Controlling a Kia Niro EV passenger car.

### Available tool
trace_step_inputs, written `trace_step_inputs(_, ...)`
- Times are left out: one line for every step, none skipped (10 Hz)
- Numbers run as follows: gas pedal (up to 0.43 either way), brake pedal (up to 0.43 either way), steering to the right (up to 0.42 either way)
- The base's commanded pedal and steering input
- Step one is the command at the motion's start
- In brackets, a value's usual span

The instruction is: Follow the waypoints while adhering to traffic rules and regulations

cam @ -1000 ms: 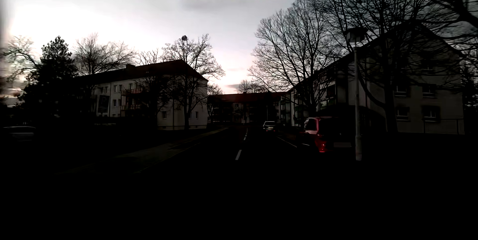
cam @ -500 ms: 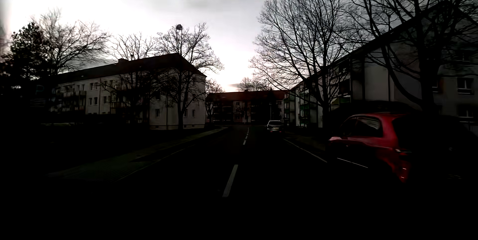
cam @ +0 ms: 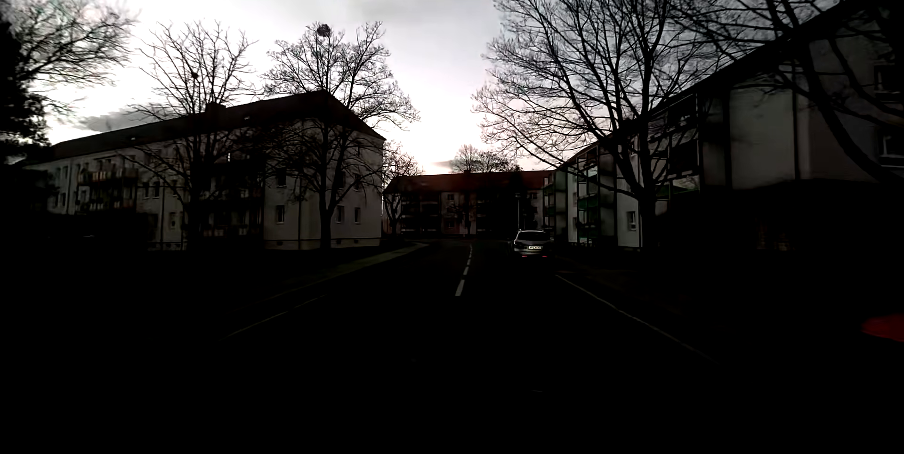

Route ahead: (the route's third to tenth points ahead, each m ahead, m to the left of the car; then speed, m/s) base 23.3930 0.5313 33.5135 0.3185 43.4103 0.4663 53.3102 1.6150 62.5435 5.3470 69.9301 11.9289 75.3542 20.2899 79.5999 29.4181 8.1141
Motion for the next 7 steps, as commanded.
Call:
trace_step_inputs(0.047,0.000,-0.004)
trace_step_inputs(0.047,0.000,-0.004)
trace_step_inputs(0.047,0.000,-0.004)
trace_step_inputs(0.047,0.000,-0.004)
trace_step_inputs(0.047,0.000,-0.004)
trace_step_inputs(0.047,0.000,-0.004)
trace_step_inputs(0.047,0.000,-0.004)
